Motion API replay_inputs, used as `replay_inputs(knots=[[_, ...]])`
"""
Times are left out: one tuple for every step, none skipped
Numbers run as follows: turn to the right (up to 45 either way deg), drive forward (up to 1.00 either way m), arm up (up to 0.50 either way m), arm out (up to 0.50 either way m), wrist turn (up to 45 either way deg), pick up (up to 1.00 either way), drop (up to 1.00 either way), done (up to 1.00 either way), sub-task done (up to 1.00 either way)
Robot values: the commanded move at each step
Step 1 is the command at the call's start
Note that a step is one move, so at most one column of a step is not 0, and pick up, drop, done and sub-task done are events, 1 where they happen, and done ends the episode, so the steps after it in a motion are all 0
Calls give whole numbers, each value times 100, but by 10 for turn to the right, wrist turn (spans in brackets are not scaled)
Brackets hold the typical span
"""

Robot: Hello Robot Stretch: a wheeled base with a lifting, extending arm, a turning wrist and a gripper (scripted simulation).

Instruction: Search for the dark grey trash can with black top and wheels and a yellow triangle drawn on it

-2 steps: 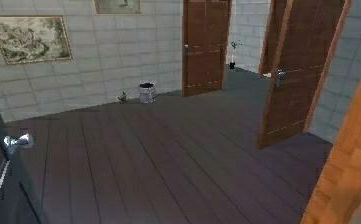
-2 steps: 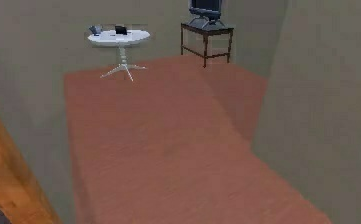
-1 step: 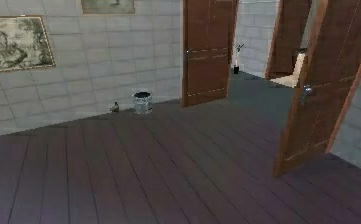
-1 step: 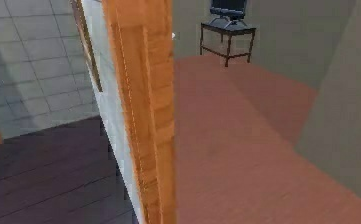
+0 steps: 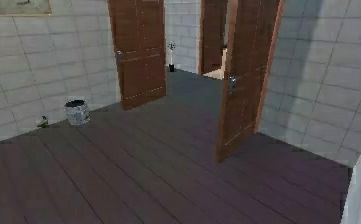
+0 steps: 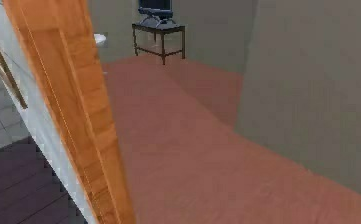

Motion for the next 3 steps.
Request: replay_inputs(knots=[[0, 50, 0, 0, 0, 0, 0, 0, 0], [0, 100, 0, 0, 0, 0, 0, 0, 0], [30, 0, 0, 0, 0, 0, 0, 0, 0]])
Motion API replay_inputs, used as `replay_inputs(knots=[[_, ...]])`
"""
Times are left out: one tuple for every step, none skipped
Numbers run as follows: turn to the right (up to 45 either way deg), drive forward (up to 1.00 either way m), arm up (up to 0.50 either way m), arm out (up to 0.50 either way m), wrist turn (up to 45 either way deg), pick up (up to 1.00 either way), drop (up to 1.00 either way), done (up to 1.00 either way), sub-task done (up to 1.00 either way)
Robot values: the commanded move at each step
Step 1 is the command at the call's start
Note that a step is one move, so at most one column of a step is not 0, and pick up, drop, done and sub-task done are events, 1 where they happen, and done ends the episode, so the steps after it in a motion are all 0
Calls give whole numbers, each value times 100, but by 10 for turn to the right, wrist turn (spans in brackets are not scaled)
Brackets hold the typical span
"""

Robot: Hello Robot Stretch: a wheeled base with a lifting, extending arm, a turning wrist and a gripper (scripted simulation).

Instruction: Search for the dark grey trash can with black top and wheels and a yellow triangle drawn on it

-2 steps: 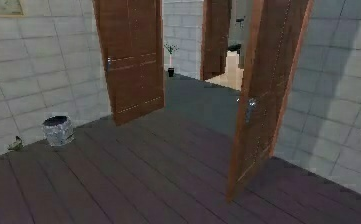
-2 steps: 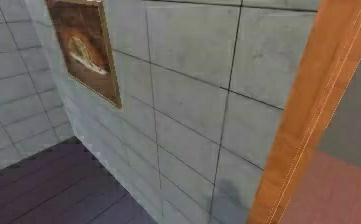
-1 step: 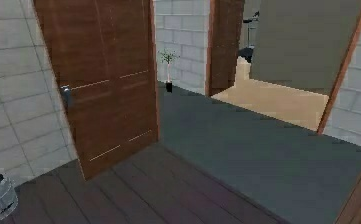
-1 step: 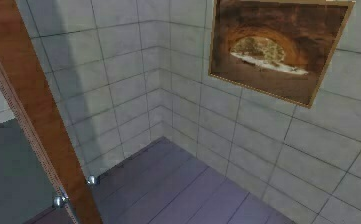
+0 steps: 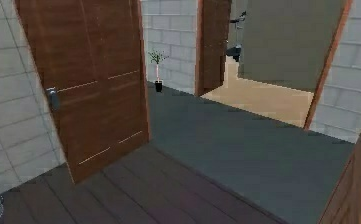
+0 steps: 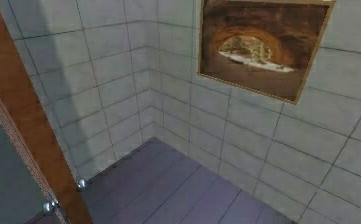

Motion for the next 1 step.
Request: replay_inputs(knots=[[0, 15, 0, 0, 0, 0, 0, 0, 0]])
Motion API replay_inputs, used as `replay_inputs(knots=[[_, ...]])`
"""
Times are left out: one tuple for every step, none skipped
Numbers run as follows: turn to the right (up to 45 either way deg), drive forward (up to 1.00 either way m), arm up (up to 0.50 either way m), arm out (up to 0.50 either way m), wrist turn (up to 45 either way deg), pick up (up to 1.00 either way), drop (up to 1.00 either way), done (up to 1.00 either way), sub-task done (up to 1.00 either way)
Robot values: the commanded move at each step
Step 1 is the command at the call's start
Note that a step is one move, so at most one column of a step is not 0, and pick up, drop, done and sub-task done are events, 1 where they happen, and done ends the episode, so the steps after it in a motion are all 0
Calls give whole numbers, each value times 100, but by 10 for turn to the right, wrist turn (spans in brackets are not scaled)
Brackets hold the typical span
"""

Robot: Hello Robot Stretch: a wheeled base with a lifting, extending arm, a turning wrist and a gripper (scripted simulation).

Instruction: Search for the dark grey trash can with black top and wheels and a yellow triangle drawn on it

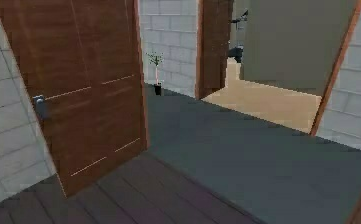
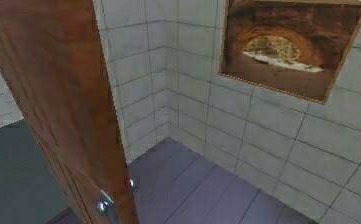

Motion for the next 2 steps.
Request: replay_inputs(knots=[[-450, 0, 0, 0, 0, 0, 0, 0, 0], [-450, 0, 0, 0, 0, 0, 0, 0, 0]])
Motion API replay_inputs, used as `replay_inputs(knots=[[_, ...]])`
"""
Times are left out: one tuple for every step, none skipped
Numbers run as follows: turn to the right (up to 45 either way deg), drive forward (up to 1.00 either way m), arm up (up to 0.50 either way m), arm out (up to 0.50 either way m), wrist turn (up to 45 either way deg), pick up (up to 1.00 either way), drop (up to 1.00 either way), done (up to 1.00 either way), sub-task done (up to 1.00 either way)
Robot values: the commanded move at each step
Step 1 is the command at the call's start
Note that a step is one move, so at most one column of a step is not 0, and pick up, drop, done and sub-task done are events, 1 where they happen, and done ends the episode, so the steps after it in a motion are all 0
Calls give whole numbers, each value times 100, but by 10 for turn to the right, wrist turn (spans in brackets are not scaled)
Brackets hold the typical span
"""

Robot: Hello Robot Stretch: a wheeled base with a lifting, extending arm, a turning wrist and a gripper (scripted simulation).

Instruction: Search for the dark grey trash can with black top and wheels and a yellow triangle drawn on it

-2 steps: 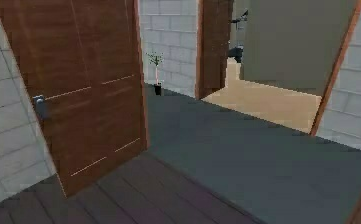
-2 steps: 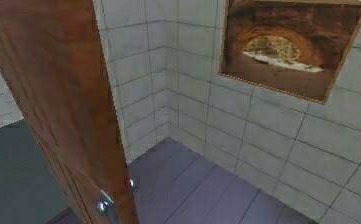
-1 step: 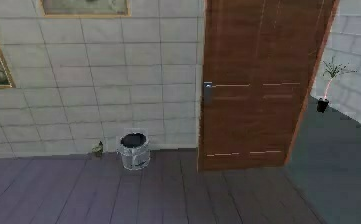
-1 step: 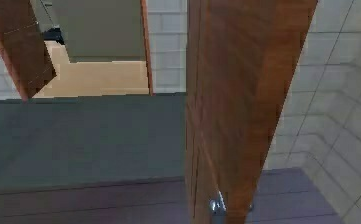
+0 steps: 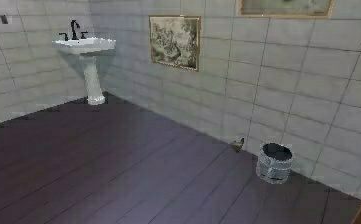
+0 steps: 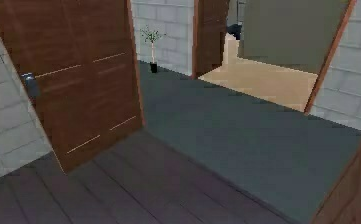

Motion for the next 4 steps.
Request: replay_inputs(knots=[[-300, 0, 0, 0, 0, 0, 0, 0, 0], [0, 35, 0, 0, 0, 0, 0, 0, 0], [450, 0, 0, 0, 0, 0, 0, 0, 0], [450, 0, 0, 0, 0, 0, 0, 0, 0]])
